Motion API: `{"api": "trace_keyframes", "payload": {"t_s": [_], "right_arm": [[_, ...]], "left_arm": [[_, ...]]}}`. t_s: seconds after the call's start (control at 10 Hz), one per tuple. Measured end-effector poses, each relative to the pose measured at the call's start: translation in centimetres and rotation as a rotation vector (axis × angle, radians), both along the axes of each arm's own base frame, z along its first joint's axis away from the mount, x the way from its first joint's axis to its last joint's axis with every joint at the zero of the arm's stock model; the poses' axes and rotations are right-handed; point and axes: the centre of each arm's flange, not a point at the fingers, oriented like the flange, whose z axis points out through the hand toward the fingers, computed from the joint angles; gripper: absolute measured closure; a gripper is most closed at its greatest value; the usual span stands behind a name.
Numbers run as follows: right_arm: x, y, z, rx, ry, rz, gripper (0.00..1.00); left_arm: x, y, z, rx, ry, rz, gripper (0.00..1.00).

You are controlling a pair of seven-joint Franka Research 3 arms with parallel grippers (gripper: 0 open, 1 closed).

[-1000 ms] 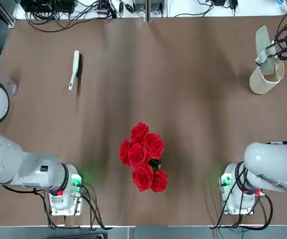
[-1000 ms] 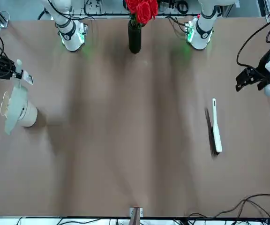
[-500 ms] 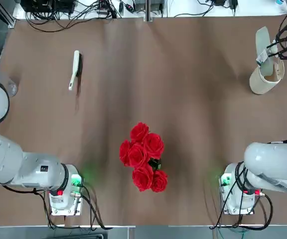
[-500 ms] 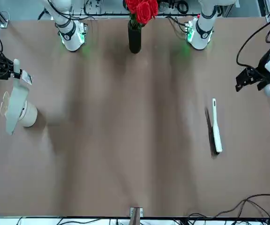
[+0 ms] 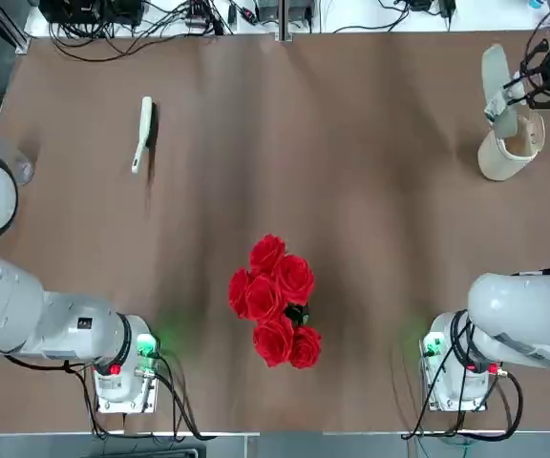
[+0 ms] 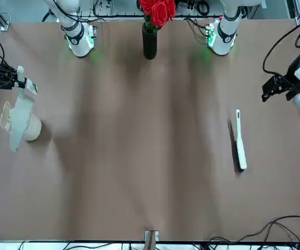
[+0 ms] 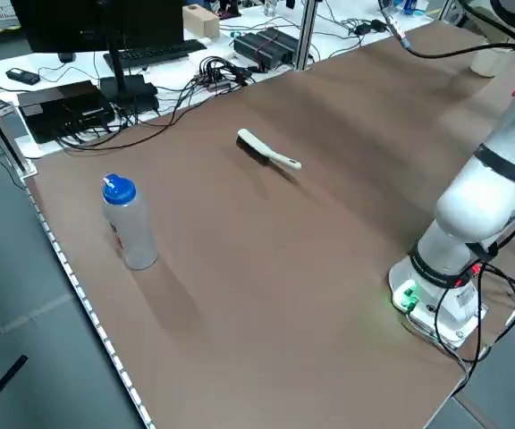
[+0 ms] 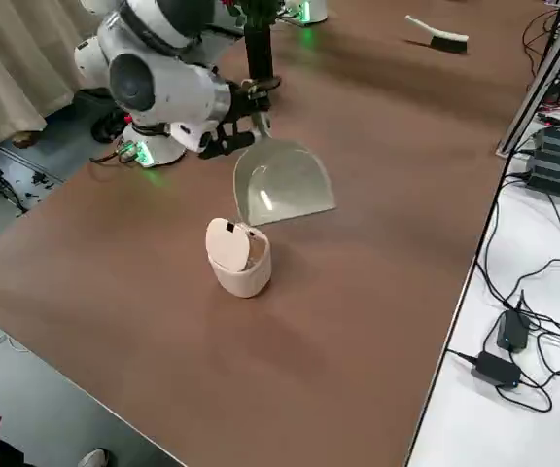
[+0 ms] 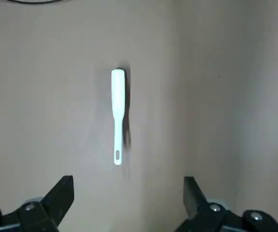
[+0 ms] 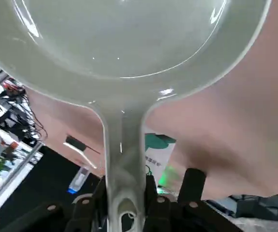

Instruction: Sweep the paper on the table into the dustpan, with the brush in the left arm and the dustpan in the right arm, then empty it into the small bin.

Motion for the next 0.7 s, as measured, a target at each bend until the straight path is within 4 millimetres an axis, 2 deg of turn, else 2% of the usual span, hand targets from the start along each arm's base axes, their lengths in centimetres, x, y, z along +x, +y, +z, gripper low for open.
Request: {"api": "trace_keyframes", "payload": {"t_s": [0.1, 0.4, 0.7], "right_arm": [[0.8, 2.1, 1.1, -0.057, -0.024, 0.054, 0.67], [2.5, 10.3, 4.7, -0.251, -0.137, 0.257, 0.67], [3.7, 20.9, 6.1, -0.374, -0.275, 0.494, 0.67]], "left_arm": [[0.0, 0.1, 0.0, 0.000, 0.000, 0.003, 0.00], [0.1, 0.8, 0.0, 0.000, 0.000, 0.018, 0.00], [0.1, 0.7, 0.0, 0.000, 0.000, 0.015, 0.00]]}}
